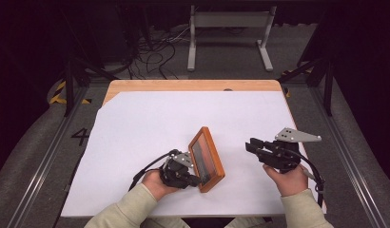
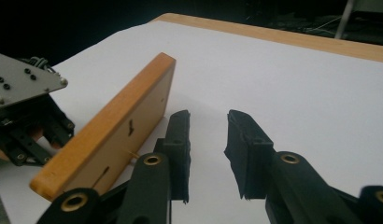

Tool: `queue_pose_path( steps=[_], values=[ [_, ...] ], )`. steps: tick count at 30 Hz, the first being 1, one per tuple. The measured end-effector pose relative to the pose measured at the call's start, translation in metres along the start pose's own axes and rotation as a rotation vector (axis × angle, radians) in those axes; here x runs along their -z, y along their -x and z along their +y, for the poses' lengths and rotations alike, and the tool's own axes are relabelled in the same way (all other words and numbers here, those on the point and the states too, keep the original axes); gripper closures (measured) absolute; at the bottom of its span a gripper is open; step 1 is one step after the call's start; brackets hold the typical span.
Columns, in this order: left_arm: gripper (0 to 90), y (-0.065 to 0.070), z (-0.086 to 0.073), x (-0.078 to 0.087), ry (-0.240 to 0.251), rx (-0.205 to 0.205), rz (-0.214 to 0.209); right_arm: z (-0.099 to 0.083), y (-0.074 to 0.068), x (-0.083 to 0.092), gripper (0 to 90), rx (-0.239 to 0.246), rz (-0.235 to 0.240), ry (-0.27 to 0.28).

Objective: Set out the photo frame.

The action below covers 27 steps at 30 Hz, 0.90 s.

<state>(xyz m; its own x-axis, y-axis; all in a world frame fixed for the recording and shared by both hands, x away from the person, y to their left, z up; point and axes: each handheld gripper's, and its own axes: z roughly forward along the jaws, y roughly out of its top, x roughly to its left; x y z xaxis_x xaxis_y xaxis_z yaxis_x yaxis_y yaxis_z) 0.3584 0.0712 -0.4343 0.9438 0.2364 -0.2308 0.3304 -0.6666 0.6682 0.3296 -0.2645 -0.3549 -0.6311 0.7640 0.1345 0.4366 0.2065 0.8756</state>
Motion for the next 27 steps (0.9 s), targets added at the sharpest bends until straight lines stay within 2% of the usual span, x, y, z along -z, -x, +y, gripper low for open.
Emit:
queue_pose_path(
  steps=[1,2,3,5,6,7,10,12,13,14,15,16,19,22,27],
  values=[
    [75.4,0.000,0.000,0.000,0.000,0.000,0.000,0.000,0.000,0.000,68.1,0.000,0.000,0.000],
    [75.4,0.000,0.000,0.000,0.000,0.000,0.000,0.005,-0.006,-0.005,64.2,-0.030,0.022,-0.017],
    [75.4,-0.003,-0.003,0.009,0.038,0.016,0.020,0.005,-0.006,-0.005,64.2,-0.030,0.022,-0.017],
    [67.9,-0.011,-0.006,0.025,0.104,0.070,0.034,0.016,-0.014,-0.014,59.2,-0.079,0.064,-0.057],
    [66.0,-0.015,-0.008,0.032,0.131,0.093,0.042,0.020,-0.017,-0.019,58.4,-0.079,0.071,-0.077],
    [65.5,-0.015,-0.008,0.032,0.131,0.093,0.042,0.020,-0.017,-0.019,58.4,-0.079,0.071,-0.077],
    [62.5,-0.022,-0.014,0.050,0.186,0.128,0.097,0.033,-0.030,-0.033,54.3,-0.067,0.080,-0.120],
    [60.3,-0.025,-0.018,0.056,0.192,0.138,0.136,0.037,-0.034,-0.040,51.6,-0.075,0.086,-0.141],
    [58.9,-0.025,-0.018,0.056,0.192,0.138,0.136,0.038,-0.036,-0.045,51.0,-0.085,0.092,-0.151],
    [58.9,-0.027,-0.020,0.059,0.189,0.139,0.164,0.038,-0.036,-0.045,51.0,-0.085,0.092,-0.151],
    [57.7,-0.031,-0.025,0.065,0.193,0.151,0.195,0.041,-0.040,-0.054,49.9,-0.092,0.095,-0.182],
    [57.6,-0.031,-0.025,0.065,0.193,0.151,0.195,0.042,-0.042,-0.059,49.3,-0.092,0.094,-0.196],
    [57.5,-0.037,-0.032,0.073,0.209,0.189,0.220,0.044,-0.044,-0.072,48.7,-0.105,0.092,-0.247],
    [56.3,-0.040,-0.035,0.076,0.211,0.199,0.241,0.046,-0.044,-0.086,46.8,-0.144,0.101,-0.300],
    [54.3,-0.043,-0.038,0.080,0.213,0.208,0.259,0.045,-0.048,-0.100,46.7,-0.152,0.092,-0.358]
  ],
)
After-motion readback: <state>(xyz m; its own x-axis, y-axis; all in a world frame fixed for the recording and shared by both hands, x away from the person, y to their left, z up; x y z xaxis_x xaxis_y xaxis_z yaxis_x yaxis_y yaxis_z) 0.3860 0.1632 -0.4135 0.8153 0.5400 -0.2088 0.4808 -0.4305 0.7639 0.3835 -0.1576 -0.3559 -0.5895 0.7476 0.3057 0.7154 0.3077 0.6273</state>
